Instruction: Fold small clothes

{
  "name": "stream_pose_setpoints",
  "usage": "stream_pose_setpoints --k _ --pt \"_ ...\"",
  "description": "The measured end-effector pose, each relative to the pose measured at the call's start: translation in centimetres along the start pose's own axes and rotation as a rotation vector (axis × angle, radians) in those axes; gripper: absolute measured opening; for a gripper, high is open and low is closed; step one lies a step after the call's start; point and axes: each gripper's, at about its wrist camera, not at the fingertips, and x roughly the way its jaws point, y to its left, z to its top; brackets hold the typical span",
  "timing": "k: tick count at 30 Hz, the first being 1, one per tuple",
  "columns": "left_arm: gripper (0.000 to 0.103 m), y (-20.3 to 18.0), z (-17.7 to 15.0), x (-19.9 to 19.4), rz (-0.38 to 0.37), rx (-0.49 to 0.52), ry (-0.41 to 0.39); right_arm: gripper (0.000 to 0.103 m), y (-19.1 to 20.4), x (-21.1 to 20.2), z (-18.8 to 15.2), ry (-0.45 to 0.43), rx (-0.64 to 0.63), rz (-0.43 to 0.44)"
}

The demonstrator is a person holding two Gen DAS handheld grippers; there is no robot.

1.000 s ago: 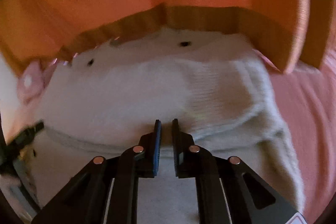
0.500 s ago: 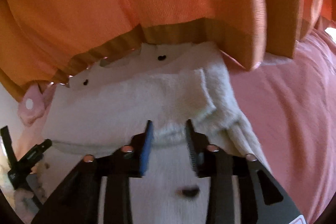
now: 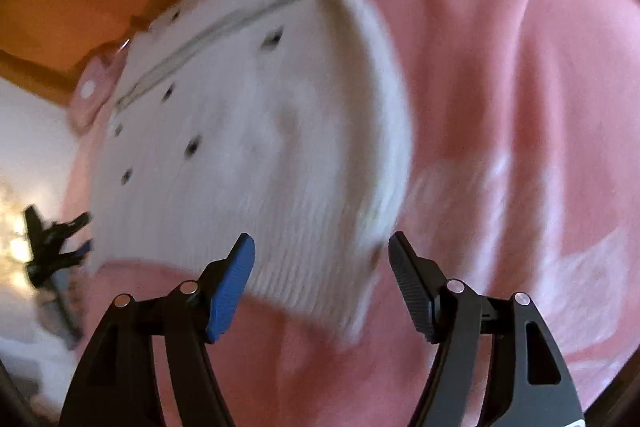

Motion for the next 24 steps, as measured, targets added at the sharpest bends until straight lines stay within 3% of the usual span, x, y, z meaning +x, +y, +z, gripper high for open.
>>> stream_pose_setpoints --k 5,13,17,19,21,22,24 --pt "0.098 -0.5 -1.6 0.1 -0.059 -0.032 0.055 0.072 1.3 1.0 -0.3 0.011 -0.011 -0.012" --pt "0.098 -0.5 -2.1 0.1 -0.039 -0.048 0.035 0.07 2.9 1.7 0.2 -0.077 0.039 0.015" --pt "0.098 -0.6 -2.3 0.0 -0.025 -0.031 0.017 0.055 2.6 1.7 0.3 -0.114 0.055 0.053" --pt "0.098 -0.4 -2.4 -0.2 -0.047 -0.052 0.005 0.047 2.5 1.6 0.5 -0.13 0.064 0.082" --pt "0.098 -0.2 -2.5 -0.4 -0.073 -0.069 -0.006 0.033 2.2 1.4 0.4 -0.134 0.055 0.114" --pt "0.096 -0.2 -2.5 -0.4 -0.082 -0.074 -0.014 0.032 2.2 1.4 0.4 -0.134 0.049 0.113" --pt "0.082 -0.5 -2.5 -0.5 -0.084 -0.071 -0.025 0.02 2.5 1.4 0.4 -0.136 0.03 0.097"
